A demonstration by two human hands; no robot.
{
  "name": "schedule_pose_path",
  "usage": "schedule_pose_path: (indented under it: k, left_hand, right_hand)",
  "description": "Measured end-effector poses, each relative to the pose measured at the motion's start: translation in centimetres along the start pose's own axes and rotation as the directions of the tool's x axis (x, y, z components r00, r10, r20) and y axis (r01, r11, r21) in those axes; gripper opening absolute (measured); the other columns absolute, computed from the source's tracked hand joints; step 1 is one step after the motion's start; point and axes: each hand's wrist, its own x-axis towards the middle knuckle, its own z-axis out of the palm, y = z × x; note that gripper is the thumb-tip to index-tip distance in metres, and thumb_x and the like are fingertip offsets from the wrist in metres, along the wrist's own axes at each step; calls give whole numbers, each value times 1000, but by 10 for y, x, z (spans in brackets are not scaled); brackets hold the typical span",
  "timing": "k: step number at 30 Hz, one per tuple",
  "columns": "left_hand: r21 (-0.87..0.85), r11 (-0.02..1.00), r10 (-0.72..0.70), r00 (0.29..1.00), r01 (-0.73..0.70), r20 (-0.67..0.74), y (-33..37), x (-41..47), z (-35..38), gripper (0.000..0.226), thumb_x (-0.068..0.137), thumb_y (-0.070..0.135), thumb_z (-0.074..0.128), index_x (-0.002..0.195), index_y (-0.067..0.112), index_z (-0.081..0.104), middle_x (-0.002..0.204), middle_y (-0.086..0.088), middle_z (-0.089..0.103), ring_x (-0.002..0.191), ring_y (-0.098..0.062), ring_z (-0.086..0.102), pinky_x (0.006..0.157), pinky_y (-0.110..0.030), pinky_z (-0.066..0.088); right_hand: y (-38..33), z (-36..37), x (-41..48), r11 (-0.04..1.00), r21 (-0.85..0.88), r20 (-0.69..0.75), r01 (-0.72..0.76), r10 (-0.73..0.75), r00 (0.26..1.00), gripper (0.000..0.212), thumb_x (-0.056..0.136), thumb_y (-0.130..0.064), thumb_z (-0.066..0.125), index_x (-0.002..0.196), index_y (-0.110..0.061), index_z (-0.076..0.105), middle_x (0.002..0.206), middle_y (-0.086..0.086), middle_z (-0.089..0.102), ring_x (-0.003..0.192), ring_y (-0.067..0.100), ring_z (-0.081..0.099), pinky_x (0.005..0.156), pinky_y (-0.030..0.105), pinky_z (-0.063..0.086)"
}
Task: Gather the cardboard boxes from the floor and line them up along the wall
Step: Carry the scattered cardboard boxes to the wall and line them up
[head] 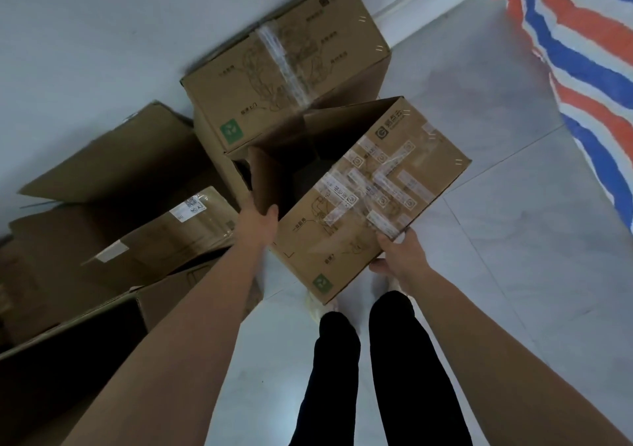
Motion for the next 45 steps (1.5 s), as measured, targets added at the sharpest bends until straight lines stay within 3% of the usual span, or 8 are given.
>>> schedule_pose_path:
  k: [5,18,20,22,25,33,41,45]
  left_hand:
    - [164,947,262,959,-278,111,7,-13,21,30,102,35,45,129,27,56,115,1,62,95,-13,59,81,-31,50]
    - [205,941,238,958,-268,161,53,42,-20,63,98,23,52,155,25,25,152,-6,39,137,-29,41,111,-45,38]
    - [182,967,177,984,-175,8,45,44,-21,72,92,28,59,155,24,25,157,-8,29,143,-32,31,114,-53,33]
    - [-26,995,-102,989,100,-107,39,36,-19,79,88,36,64,153,19,23,156,-12,29,139,-36,33,112,-53,35]
    - [-347,889,-313,950,298,13,43,18,-7,66,92,36,63,144,8,34,135,-7,52,119,-26,52,103,-43,45]
    - [-446,891,-97,995,81,-13,63,44,-18,50,93,12,60,140,18,46,133,-5,57,124,-29,54,106,-50,45]
    - [-354,935,0,1000,-7,-20,70,44,-30,48,94,9,55,140,15,44,126,0,54,111,-17,51,93,-34,43]
    - [-46,988,138,978,-147,-154,74,28,-31,29,99,26,46,122,11,55,116,-2,55,97,-16,56,83,-33,49]
  right_hand:
    - [5,2,5,999,30,-3,22,-22,1000,51,102,-19,56,146,-24,30,125,9,54,89,38,73,79,52,61]
    - [-65,46,29,968,216,32,127,-137,990,61,101,-11,56,152,-29,29,147,9,46,103,32,68,72,51,63]
    - [-71,45,30,968,233,55,92,-107,993,61,101,-9,55,152,-28,27,146,11,47,99,34,71,73,51,62]
    - [-71,46,28,969,237,52,65,-79,996,63,102,-10,55,153,-28,24,147,13,46,97,35,71,74,51,62]
    - [-68,43,27,967,248,33,52,-62,998,63,103,-13,54,155,-26,21,147,15,45,87,34,74,71,45,63]
    - [-99,65,27,966,237,22,105,-113,993,40,104,-8,47,140,-24,37,140,11,47,110,35,64,71,45,63]
    - [-101,65,23,999,27,43,21,-22,999,35,103,-23,56,133,-15,40,121,9,56,96,29,71,74,41,63]
    - [-115,42,16,982,-180,-70,63,-77,995,83,88,-40,72,150,-6,27,139,13,51,122,32,56,95,49,55]
